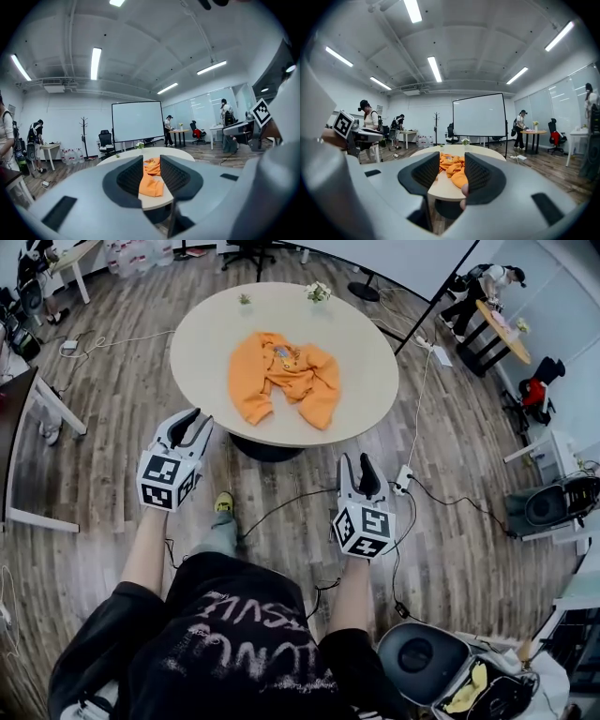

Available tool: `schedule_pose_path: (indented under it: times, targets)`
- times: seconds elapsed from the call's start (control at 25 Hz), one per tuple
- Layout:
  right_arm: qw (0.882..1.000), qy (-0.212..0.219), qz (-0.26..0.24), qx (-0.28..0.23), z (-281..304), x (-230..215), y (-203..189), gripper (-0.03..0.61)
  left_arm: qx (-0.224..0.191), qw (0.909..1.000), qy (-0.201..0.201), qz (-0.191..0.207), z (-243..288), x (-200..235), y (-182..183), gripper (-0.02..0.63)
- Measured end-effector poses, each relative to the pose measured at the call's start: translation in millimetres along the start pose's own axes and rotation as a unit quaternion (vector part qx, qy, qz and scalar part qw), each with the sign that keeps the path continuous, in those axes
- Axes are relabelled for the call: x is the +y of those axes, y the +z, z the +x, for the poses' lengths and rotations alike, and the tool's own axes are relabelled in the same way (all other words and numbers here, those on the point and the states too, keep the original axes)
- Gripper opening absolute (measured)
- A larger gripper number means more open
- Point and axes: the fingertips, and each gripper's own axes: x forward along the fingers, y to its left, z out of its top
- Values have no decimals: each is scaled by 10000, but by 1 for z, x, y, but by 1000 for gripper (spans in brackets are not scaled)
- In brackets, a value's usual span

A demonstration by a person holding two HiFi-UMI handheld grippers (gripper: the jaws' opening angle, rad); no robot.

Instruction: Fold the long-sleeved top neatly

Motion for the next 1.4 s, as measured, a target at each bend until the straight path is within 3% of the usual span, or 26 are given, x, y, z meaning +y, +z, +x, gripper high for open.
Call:
schedule_pose_path:
  times: [0.76,1.4]
  targets:
    - [9971,-633,170,379,228,1,40,173,429,9960,-784,49,218,155,16,123]
    - [9927,-785,-199,899,311,-23,32,173,562,9871,-1450,380,330,181,11,123]
